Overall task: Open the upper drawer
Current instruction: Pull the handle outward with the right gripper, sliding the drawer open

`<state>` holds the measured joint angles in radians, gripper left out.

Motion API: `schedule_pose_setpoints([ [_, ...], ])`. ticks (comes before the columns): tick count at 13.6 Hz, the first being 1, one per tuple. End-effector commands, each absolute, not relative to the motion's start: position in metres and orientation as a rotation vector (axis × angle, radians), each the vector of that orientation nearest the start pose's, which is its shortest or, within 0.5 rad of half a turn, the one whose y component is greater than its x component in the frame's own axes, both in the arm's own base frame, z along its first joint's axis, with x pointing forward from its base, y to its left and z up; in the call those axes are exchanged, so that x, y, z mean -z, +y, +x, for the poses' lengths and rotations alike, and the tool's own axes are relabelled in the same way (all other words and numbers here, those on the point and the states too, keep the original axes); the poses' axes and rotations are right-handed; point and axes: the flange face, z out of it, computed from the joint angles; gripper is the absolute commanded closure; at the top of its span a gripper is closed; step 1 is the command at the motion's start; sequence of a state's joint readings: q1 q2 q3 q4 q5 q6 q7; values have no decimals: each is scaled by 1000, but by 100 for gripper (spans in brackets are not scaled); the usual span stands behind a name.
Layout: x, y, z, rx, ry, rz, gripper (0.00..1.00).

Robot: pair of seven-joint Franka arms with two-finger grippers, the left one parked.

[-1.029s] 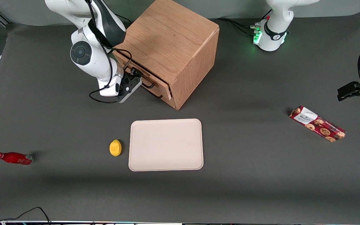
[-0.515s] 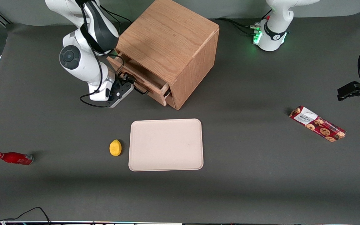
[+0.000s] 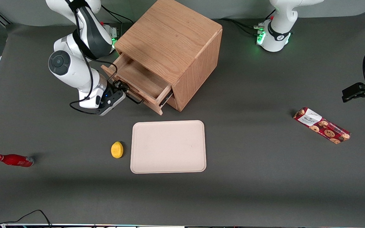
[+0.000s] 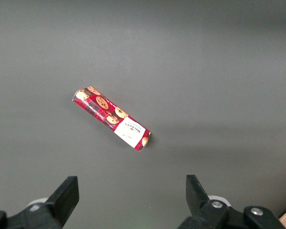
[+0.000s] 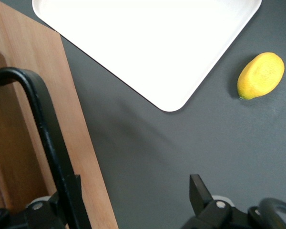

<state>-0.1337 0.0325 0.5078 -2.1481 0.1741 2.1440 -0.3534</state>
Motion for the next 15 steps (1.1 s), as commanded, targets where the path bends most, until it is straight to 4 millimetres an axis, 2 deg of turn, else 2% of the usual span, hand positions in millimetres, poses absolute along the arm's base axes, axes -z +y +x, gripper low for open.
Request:
schedule_pose_setpoints([
  [1,-388,193,520,-25,-939,-2834,0],
  [8,-378,175,557,-18,-932,-2846,0],
  [12,-376,154,583,8,-904,-2861,0],
  [15,-373,146,592,11,-891,-2865,0],
])
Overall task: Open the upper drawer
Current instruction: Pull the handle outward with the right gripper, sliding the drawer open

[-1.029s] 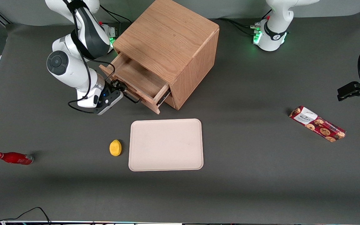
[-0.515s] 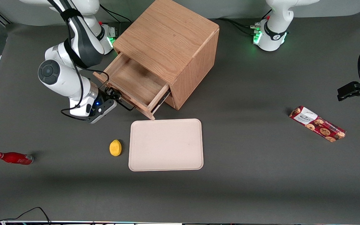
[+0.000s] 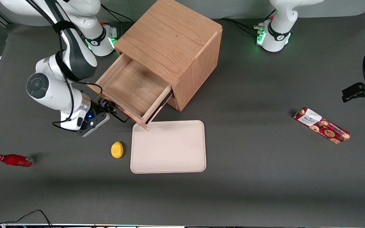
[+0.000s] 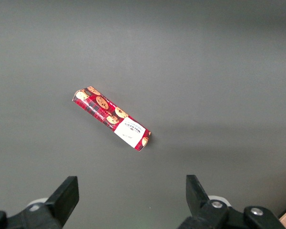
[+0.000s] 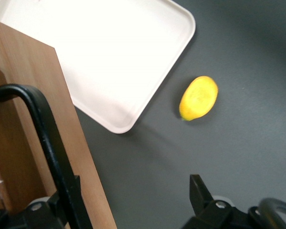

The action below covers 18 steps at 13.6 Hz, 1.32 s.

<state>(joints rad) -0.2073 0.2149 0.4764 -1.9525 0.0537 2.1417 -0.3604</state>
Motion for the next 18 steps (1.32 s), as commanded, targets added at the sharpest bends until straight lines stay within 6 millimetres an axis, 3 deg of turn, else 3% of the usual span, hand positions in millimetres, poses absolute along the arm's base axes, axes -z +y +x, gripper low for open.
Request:
schedule_pose_setpoints([
  [1,-373,143,597,18,-885,-2864,0],
  [5,-375,125,610,40,-858,-2885,0],
  [14,-377,117,620,54,-845,-2897,0],
  [18,-405,114,619,26,-843,-2907,0],
])
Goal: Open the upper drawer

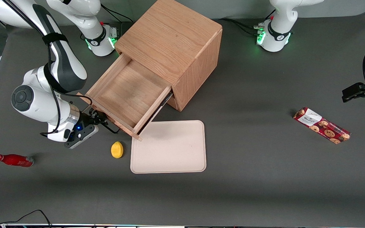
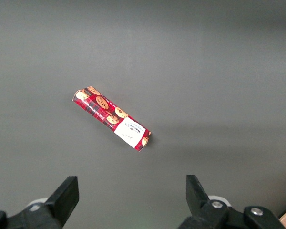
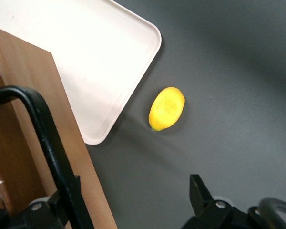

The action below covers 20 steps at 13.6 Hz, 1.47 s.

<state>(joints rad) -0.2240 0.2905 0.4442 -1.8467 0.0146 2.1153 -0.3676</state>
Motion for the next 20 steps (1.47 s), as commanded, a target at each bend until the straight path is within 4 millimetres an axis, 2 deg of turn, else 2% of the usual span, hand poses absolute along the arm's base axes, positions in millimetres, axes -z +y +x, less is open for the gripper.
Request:
schedule_pose_setpoints([
  [1,-418,112,621,10,-844,-2907,0],
  [6,-458,112,621,-11,-844,-2909,0],
  [8,-486,111,614,11,-849,-2928,0],
  [10,-519,111,598,41,-805,-2982,0],
  [13,-562,80,579,52,-567,-3078,0],
  [15,-588,61,565,73,-291,-3127,0],
  [16,-595,55,560,72,-130,-3140,0],
  [17,-604,48,554,72,-45,-3146,0],
  [18,-611,46,548,68,-15,-3151,0],
  [20,-626,26,531,44,111,-3150,0],
])
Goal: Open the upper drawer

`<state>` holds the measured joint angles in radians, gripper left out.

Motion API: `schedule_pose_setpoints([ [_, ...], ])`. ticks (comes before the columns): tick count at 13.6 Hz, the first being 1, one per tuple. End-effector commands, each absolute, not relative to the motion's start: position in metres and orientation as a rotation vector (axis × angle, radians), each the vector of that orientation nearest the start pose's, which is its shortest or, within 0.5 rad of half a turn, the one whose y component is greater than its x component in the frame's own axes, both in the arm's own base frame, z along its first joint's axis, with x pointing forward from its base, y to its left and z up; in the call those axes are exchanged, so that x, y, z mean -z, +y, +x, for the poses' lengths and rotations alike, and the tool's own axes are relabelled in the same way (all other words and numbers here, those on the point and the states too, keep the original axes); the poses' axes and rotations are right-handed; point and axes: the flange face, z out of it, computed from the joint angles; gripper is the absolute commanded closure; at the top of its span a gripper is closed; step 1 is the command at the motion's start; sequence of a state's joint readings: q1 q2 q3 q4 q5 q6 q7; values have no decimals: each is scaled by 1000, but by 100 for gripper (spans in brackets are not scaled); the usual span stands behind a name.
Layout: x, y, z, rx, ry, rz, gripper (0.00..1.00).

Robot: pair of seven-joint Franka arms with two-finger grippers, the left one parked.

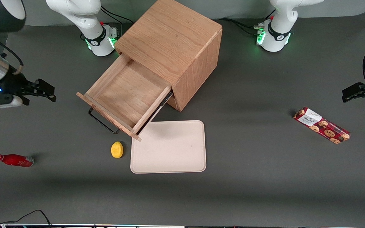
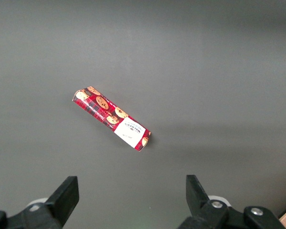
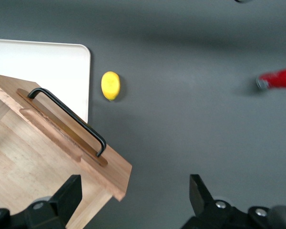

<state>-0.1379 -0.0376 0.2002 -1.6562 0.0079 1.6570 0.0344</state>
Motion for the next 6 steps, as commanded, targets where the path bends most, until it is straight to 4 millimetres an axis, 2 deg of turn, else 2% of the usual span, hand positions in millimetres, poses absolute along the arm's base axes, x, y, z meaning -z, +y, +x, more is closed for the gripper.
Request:
schedule_pose_setpoints([
  [1,-635,15,524,38,171,-3140,0],
  [2,-639,6,518,15,191,-3140,0],
  [6,-647,-2,509,12,206,-3139,0],
])
